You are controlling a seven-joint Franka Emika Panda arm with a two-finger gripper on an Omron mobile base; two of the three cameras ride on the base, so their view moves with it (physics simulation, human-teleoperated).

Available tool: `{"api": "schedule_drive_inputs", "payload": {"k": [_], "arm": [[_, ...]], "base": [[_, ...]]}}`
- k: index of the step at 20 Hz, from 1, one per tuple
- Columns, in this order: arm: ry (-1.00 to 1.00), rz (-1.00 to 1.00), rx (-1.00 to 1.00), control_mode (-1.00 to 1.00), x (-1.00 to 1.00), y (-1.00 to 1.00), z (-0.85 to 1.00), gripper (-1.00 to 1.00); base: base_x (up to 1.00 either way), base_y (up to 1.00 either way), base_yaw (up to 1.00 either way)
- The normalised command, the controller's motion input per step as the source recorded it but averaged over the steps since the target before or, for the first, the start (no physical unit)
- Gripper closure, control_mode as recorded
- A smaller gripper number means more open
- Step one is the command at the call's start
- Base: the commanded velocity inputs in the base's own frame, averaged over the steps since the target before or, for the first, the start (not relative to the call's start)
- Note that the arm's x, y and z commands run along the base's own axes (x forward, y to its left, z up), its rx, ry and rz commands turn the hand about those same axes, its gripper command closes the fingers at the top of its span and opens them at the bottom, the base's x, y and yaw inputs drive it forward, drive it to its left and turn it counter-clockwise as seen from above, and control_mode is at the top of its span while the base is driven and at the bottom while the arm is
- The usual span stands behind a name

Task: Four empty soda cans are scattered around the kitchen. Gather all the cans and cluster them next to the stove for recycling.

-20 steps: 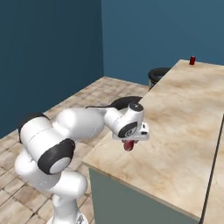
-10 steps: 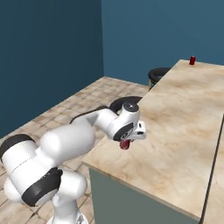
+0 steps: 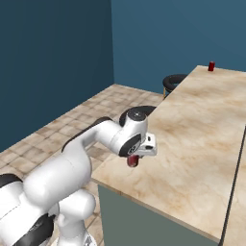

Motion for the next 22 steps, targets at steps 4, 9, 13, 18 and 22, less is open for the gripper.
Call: {"api": "schedule_drive_inputs", "payload": {"k": [4,9,13,18,22], "arm": [[0.11,-0.12,-0.01,-1.0,-0.39,0.15,0.07,1.0],[0.15,-0.12,0.0,-1.0,-0.26,0.11,0.12,1.0],[0.12,-0.13,0.0,-1.0,-0.24,0.14,0.06,1.0],[0.1,-0.08,-0.02,-1.0,-0.11,0.09,0.02,1.0],[0.01,-0.01,0.0,-1.0,0.0,0.0,0.0,1.0]], "base": [[0.0,0.0,0.0],[0.0,0.0,0.0],[0.0,0.0,0.0],[0.0,0.0,0.0],[0.0,0.0,0.0]]}}
